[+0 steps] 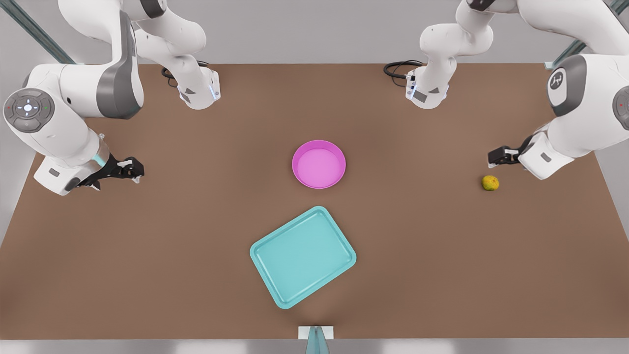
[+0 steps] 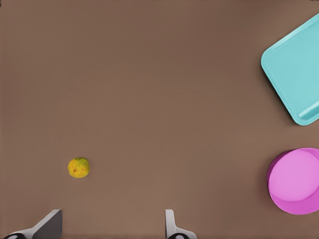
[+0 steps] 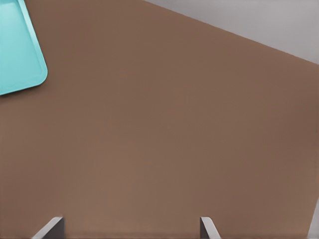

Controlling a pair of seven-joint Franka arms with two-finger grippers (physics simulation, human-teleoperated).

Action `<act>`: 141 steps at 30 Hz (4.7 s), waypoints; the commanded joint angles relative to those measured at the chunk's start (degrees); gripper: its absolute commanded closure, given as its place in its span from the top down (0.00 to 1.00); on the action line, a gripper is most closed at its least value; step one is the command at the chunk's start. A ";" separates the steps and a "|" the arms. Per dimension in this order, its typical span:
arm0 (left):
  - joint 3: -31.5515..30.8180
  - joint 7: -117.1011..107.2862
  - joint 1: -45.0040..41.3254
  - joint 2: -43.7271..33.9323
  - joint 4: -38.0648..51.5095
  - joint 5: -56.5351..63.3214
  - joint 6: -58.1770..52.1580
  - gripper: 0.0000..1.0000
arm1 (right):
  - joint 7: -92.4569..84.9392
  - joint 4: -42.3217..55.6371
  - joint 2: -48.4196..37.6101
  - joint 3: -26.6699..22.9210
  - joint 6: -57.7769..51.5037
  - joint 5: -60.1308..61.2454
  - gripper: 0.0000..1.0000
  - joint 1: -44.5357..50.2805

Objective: Place the orange on the plate with the left arm and the plate on the tray with the right arm

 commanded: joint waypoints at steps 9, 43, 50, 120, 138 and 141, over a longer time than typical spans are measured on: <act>21.15 36.00 0.68 6.72 -41.32 -5.08 45.72 1.00 | -4.38 -0.05 0.48 -0.11 -0.45 0.01 1.00 0.00; 23.34 39.08 0.32 17.88 -46.86 -5.52 55.05 0.79 | -4.38 -0.58 1.18 -0.37 -0.53 0.27 1.00 -0.17; 23.26 38.02 -0.03 15.95 -46.50 -5.70 54.17 0.71 | -4.38 -0.58 1.18 -0.37 -0.62 0.27 1.00 -0.17; 4.10 -3.64 -9.87 2.67 2.98 0.63 -5.42 1.00 | 23.13 -38.37 17.00 17.29 53.52 25.32 1.00 19.69; 3.57 -4.08 -10.05 2.23 2.98 0.46 -5.60 1.00 | 23.05 -34.16 22.36 18.17 52.20 25.32 0.49 21.71; 3.57 -4.08 -9.96 2.32 3.07 0.54 -5.33 1.00 | 23.13 -33.89 23.15 18.17 52.20 25.23 0.44 21.71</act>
